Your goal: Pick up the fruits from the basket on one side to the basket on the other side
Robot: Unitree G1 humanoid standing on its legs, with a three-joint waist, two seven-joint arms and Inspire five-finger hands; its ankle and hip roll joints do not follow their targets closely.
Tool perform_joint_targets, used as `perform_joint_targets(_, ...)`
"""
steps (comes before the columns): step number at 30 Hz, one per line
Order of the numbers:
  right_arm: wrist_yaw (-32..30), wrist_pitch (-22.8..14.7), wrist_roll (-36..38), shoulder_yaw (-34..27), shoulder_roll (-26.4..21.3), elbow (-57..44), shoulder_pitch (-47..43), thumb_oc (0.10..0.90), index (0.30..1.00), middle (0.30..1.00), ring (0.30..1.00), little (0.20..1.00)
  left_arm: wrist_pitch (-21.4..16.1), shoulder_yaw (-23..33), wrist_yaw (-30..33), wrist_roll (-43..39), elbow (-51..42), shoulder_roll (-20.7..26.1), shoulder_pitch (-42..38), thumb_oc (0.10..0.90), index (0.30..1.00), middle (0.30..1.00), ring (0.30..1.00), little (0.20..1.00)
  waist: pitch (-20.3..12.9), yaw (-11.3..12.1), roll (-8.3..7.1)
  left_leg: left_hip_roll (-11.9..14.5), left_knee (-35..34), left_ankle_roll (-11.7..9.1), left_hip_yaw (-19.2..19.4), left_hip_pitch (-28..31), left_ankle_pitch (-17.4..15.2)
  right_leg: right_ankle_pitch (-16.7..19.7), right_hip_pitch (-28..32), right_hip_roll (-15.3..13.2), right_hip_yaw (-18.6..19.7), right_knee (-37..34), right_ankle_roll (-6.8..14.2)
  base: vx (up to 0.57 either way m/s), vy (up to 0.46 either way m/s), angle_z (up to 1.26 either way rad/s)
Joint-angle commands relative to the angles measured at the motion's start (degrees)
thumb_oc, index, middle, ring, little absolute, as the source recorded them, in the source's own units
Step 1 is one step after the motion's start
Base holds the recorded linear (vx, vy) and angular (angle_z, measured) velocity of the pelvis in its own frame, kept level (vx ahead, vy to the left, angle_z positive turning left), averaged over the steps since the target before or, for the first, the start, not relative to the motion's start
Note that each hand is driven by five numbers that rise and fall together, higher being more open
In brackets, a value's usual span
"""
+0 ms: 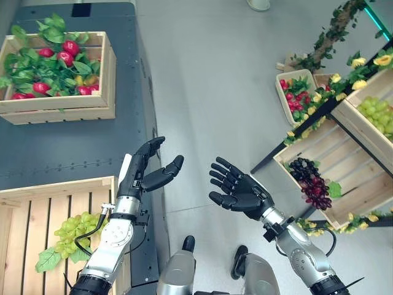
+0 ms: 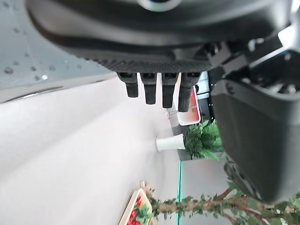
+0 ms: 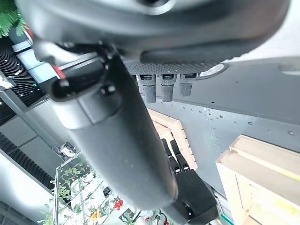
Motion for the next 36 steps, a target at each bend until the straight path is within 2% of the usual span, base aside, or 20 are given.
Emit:
perform_joint_targets(1,0.2,-3.3,0.2,-0.1,0.8,-0.7,1.4,0.8,0.9,0.9,0.9,0.9,-5.5,-2.3,0.0,1.8,-6.0,-0.3,-1.5,0.8,0.9,0.9,0.9,0.9,-10.1,-1.4,-0.65,-6.6,-2.1,0.6,1.4,0.5,-4.6,3.3,1.4,0.2,7.1,-4.9,5.3,0.1,-0.293,1.36)
perform_joint_targets(2,0.1,-3.2,-0.8,-0.1,0.6,-1.2,2.5,0.8,0.9,0.9,0.9,0.9,-5.6,-2.0,-0.5,1.1,-6.2,-0.1,-1.1,0.8,0.9,0.9,0.9,0.9,-10.6,-2.2,-0.68,-6.4,-2.2,0.4,0.0,0.5,-4.5,2.1,1.3,1.9,9.4,-4.4,5.3,0.11,-0.35,1.37)
perform_joint_targets(3,0.4,-3.1,-1.6,-0.1,0.4,-1.4,2.8,0.8,0.9,0.9,0.9,0.9,-5.7,-1.8,-0.4,0.9,-6.4,0.0,-1.0,0.8,0.9,0.9,0.9,0.9,-10.8,-2.5,-0.69,-6.3,-2.3,0.3,-0.5,0.5,-4.3,1.3,1.4,2.7,10.0,-4.0,5.1,0.07,-0.333,1.32)
perform_joint_targets(6,1.8,-3.0,-2.6,-0.3,-0.7,-1.6,3.7,0.8,0.9,0.9,0.9,0.9,-5.7,-1.2,-0.8,-0.4,-6.9,0.4,-0.6,0.8,0.9,0.9,0.9,0.9,-11.3,-2.4,-1.22,-5.9,-2.2,-0.3,-1.6,-0.1,-3.8,-0.4,3.4,3.6,9.3,-5.8,4.0,0.03,-0.342,1.22)
perform_joint_targets(7,1.2,-3.3,-4.1,-0.3,-1.8,-1.6,3.8,0.8,0.9,0.9,0.9,0.9,-5.4,-1.0,0.0,0.2,-7.3,0.5,-0.3,0.8,0.9,0.9,0.9,0.9,-11.6,-2.1,-1.46,-5.1,-2.1,-1.2,-1.6,-0.5,-3.3,-0.9,4.5,4.1,8.5,-7.1,3.4,0.01,-0.492,0.7)
perform_joint_targets(8,2.1,-2.5,-5.5,-0.1,-3.6,-1.9,2.7,0.8,0.9,0.9,0.9,0.9,-4.9,-0.1,0.7,-1.4,-7.7,0.6,-0.2,0.8,0.9,0.9,0.9,0.9,-12.0,-1.7,-1.79,-2.8,-3.0,-2.6,-0.2,-0.5,-2.2,-1.0,6.1,4.5,6.6,-9.7,2.4,0.01,-0.557,0.84)
perform_joint_targets(10,1.7,-2.6,-6.4,0.2,-4.6,-1.9,2.1,0.8,0.9,0.9,0.9,0.9,-4.8,0.6,0.3,-1.2,-8.1,0.8,-0.1,0.8,0.9,0.9,0.9,0.9,-12.2,-0.9,-2.21,-1.2,-3.8,-3.9,0.7,-0.9,-0.9,-0.9,8.0,5.0,5.0,-12.2,1.6,0.01,-0.388,0.62)
perform_joint_targets(14,2.0,-2.6,-8.3,0.8,-6.1,-1.6,0.7,0.8,0.9,0.9,0.9,0.9,-4.3,1.1,0.1,-2.2,-8.8,0.2,-0.1,0.8,0.9,0.9,0.9,0.9,-12.4,0.6,-2.32,0.5,-4.4,-5.9,1.9,-3.2,1.7,-1.5,10.0,5.5,1.4,-14.3,0.5,-0.02,-0.262,0.35)
perform_joint_targets(16,2.9,-3.5,-9.6,0.9,-6.6,-0.3,0.0,0.8,0.9,0.9,0.9,0.9,-4.5,0.4,0.3,-2.0,-8.3,-0.2,-1.0,0.8,0.9,0.9,0.9,0.9,-12.7,1.1,-1.69,1.8,-6.3,-7.5,3.8,-4.6,4.3,-2.4,10.6,6.2,-1.7,-14.7,-0.2,-0.04,-0.211,0.67)
perform_joint_targets(18,2.3,-3.7,-9.3,1.1,-6.6,0.5,-0.8,0.8,0.9,0.9,0.9,0.9,-4.7,-0.5,0.2,-1.6,-7.8,-0.7,-1.9,0.8,0.9,0.9,0.9,0.9,-12.9,1.5,-1.31,1.9,-6.6,-8.2,4.7,-6.0,5.1,-3.2,10.9,6.4,-3.7,-14.7,-0.6,-0.04,-0.144,0.55)
perform_joint_targets(20,2.1,-3.9,-9.9,1.1,-6.6,1.1,-1.5,0.8,0.9,0.9,0.9,0.9,-4.8,-1.1,0.3,-2.2,-7.1,-1.2,-2.7,0.8,0.9,0.9,0.9,0.9,-13.2,1.5,-1.16,1.1,-3.3,-8.2,7.3,-7.7,3.8,-3.9,11.4,5.9,-6.3,-14.7,-1.0,-0.04,-0.084,0.51)
perform_joint_targets(23,1.2,-4.2,-8.9,1.1,-6.7,1.4,-1.4,0.8,0.9,0.9,0.9,0.9,-5.3,-1.2,-1.0,-2.1,-7.8,-1.3,-2.9,0.8,0.9,0.9,0.9,0.9,-12.9,1.2,-2.24,-0.6,5.4,-7.2,12.6,-9.1,-0.6,-3.3,11.3,3.9,-9.9,-14.6,-1.1,-0.05,-0.028,0.86)
perform_joint_targets(24,0.8,-4.5,-8.8,1.1,-6.5,2.0,-1.0,0.8,0.9,0.9,0.9,0.9,-4.8,-1.0,-1.8,-2.4,-8.7,-1.4,-3.2,0.8,0.9,0.9,0.9,0.9,-12.5,0.8,-2.76,-0.2,11.3,-6.4,16.6,-9.1,-3.5,-3.0,11.4,3.1,-12.0,-14.2,-1.3,-0.04,-0.019,1.18)
perform_joint_targets(27,1.1,-4.2,-8.7,1.2,-6.2,2.7,-0.4,0.8,0.9,0.9,0.9,0.9,-4.5,-0.3,-2.1,-2.2,-9.2,-1.0,-3.5,0.8,0.9,0.9,0.9,0.9,-12.6,0.1,-2.85,1.1,13.6,-6.4,18.7,-8.2,-3.7,-3.1,11.4,2.8,-13.9,-13.4,-1.6,0.0,0.036,1.33)
perform_joint_targets(29,1.1,-3.5,-7.4,0.8,-5.6,3.3,-0.1,0.8,0.9,0.9,0.9,0.9,-4.5,0.2,-2.4,-2.5,-9.1,-0.7,-3.2,0.8,0.9,0.9,0.9,0.9,-13.3,-0.3,-2.39,2.7,8.6,-6.9,20.3,-5.7,-2.3,-3.4,11.8,2.9,-15.4,-13.0,-1.4,0.08,0.152,0.72)
perform_joint_targets(30,0.1,-2.8,-6.8,0.4,-4.6,3.5,0.7,0.8,0.9,0.9,0.9,0.9,-4.9,0.4,-3.0,-2.6,-8.7,-0.5,-3.0,0.8,0.9,0.9,0.9,0.9,-14.3,-1.0,-1.24,5.3,0.7,-8.3,22.7,-1.4,-1.0,-4.5,13.0,3.4,-17.1,-12.6,-1.0,0.14,0.225,0.79)
perform_joint_targets(31,-0.8,-2.7,-7.0,0.1,-4.2,3.5,1.1,0.8,0.9,0.9,0.9,0.9,-5.1,0.3,-3.4,-2.8,-8.4,-0.4,-3.1,0.8,0.9,0.9,0.9,0.9,-14.7,-1.5,-0.65,6.5,-3.9,-9.1,24.7,0.3,1.2,-4.7,13.5,3.5,-18.4,-12.6,-0.9,0.16,0.349,1.15)
perform_joint_targets(32,-2.1,-2.6,-6.9,-0.6,-3.7,3.4,1.8,0.8,0.9,0.9,0.9,0.9,-5.6,0.2,-4.3,-3.4,-7.8,-0.4,-3.3,0.8,0.9,0.9,0.9,0.9,-15.0,-2.3,0.19,8.2,-9.1,-10.5,28.5,2.2,4.6,-4.8,14.4,3.4,-20.9,-13.0,-0.7,0.06,0.272,1.1)
perform_joint_targets(34,-3.2,-2.6,-6.2,-0.9,-3.1,3.6,1.9,0.8,0.9,0.9,0.9,0.9,-5.7,-0.2,-4.7,-3.6,-7.7,-0.5,-3.5,0.8,0.9,0.9,0.9,0.9,-15.1,-2.6,0.62,8.5,-10.5,-10.8,30.9,2.9,5.6,-4.7,15.0,3.0,-22.8,-13.2,-0.4,0.02,0.285,1.2)
perform_joint_targets(36,-3.8,-2.9,-5.5,-0.7,-2.5,4.5,1.9,0.8,0.9,0.9,0.9,0.9,-6.2,-0.7,-4.3,-2.1,-7.7,-0.4,-2.8,0.8,0.9,0.9,0.9,0.9,-15.1,-1.8,1.28,7.8,-10.8,-10.4,30.0,2.5,5.5,-5.1,14.9,2.1,-24.0,-11.8,0.2,0.03,0.309,1.16)
